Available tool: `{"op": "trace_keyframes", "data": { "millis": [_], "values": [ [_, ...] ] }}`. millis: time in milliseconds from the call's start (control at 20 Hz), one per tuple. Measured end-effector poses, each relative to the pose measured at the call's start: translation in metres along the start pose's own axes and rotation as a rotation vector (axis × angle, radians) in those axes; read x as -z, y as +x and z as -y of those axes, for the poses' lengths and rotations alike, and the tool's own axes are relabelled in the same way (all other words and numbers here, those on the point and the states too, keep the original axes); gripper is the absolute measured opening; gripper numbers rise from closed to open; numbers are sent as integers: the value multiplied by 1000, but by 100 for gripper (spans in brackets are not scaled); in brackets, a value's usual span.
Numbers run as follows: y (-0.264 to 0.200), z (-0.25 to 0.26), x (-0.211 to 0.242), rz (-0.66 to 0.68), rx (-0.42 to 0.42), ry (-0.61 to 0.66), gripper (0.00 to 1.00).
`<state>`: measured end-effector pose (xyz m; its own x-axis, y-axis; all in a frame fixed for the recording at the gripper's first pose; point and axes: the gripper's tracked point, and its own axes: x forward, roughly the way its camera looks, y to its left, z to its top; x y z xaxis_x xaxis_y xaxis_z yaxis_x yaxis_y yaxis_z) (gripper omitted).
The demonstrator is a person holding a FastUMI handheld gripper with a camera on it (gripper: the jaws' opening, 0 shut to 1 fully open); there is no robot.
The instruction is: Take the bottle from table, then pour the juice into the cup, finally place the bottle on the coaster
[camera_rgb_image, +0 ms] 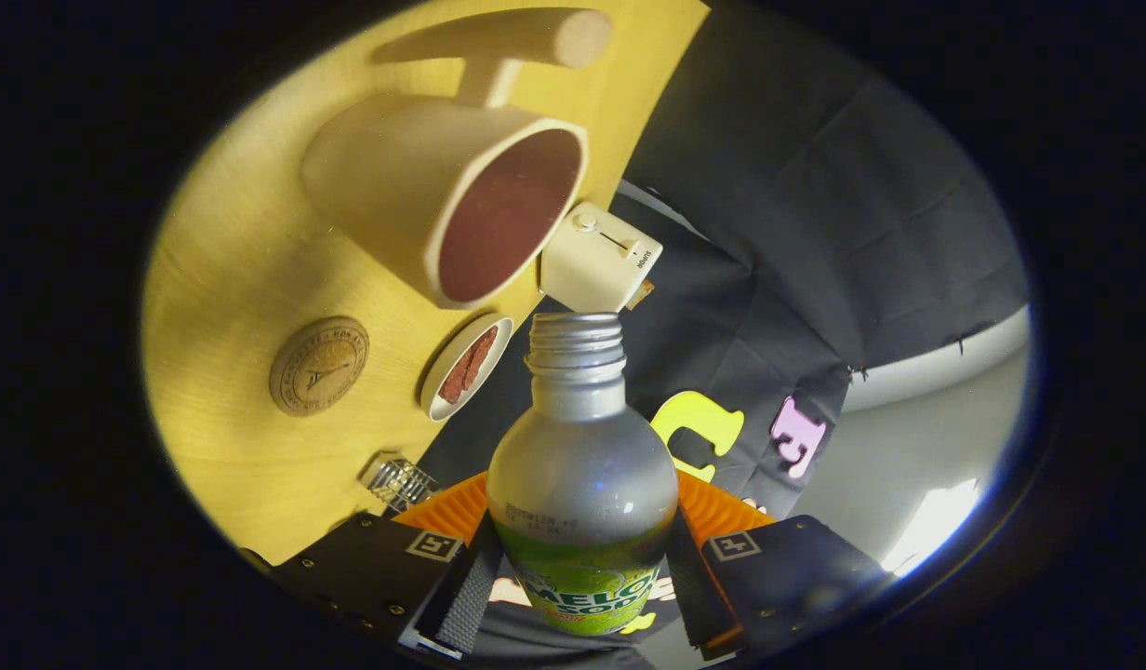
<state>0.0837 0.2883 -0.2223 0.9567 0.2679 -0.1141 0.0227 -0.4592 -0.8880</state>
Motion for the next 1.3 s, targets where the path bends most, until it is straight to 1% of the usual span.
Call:
{"op": "trace_keyframes", "data": {
  "millis": [150,300,550,750,1150,1300],
  "values": [
    [-2,-7,-1,-16,-50,175,80],
    [-7,-10,-13,-12,-72,302,81],
    [-6,-13,-17,-12,-87,408,81],
    [-6,-19,-10,-32,-104,523,81],
    [-1,-19,-4,-27,-164,984,81],
    [-3,-15,3,-27,-168,1141,81]
  ]
}}
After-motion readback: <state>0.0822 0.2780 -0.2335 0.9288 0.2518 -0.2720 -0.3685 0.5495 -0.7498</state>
